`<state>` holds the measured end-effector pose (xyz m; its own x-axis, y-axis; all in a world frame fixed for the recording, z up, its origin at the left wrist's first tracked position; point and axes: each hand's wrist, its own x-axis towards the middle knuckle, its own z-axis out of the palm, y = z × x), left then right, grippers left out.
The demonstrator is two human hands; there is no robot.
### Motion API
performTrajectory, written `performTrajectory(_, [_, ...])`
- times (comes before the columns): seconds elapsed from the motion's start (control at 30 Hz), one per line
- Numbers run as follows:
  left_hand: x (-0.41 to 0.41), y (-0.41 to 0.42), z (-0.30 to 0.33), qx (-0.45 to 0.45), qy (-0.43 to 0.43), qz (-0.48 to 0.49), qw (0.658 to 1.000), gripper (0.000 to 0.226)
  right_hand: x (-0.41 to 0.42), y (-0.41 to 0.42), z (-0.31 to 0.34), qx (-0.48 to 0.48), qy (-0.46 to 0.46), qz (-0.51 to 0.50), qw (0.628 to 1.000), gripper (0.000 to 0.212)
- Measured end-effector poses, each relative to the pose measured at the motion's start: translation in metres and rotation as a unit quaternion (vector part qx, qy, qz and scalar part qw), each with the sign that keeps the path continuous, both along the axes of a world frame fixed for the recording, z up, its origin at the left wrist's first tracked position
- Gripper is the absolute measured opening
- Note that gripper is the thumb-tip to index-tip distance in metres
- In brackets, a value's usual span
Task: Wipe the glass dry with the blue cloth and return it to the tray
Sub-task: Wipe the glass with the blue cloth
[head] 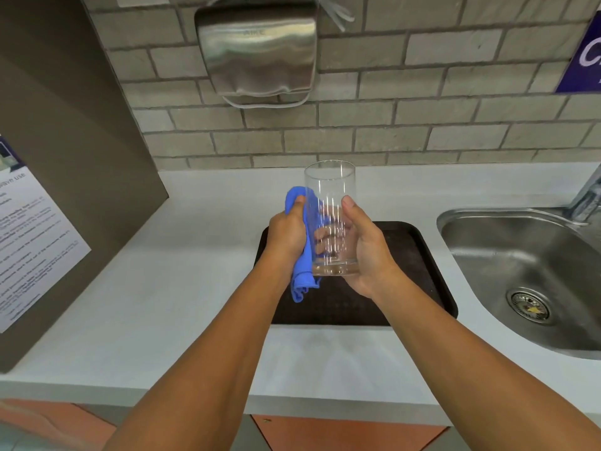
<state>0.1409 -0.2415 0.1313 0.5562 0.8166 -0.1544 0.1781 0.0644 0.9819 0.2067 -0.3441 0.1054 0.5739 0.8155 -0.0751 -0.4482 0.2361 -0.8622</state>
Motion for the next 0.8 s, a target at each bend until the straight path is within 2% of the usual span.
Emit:
performTrajectory(0.17, [0.001,-0.004,-0.003,-0.039,-0.02,0.002,0.999,0.042,-0.001,0.0,-0.006,-0.013,-0.013,-0.002,1.0,0.051])
performTrajectory(0.27, [-0.002,-0.009,-0.006,-0.028,-0.066,0.009,0.997,0.038,-0.001,-0.001,-0.005,-0.019,-0.014,-0.01,1.0,0.067])
performTrajectory(0.37, [-0.005,-0.019,-0.009,0.103,-0.147,0.025,0.983,0.027,-0.003,0.0,-0.003,-0.01,-0.002,-0.021,1.0,0.083])
performTrajectory(0.47, [-0.006,-0.026,-0.003,0.228,-0.167,0.003,0.959,0.021,-0.001,0.001,-0.002,-0.011,-0.007,-0.042,0.999,0.091])
performTrajectory(0.63, [-0.004,-0.023,-0.004,0.251,-0.166,0.032,0.953,0.018,0.004,0.003,0.009,-0.058,-0.069,-0.073,0.993,0.102])
performTrajectory(0.7, [-0.002,-0.022,-0.006,0.27,-0.164,0.041,0.948,0.017,0.003,0.001,0.01,-0.065,-0.09,-0.088,0.99,0.096])
performTrajectory(0.8, [0.002,-0.025,-0.007,0.3,-0.163,0.039,0.939,0.029,0.002,0.002,0.008,-0.077,-0.131,-0.103,0.983,0.084])
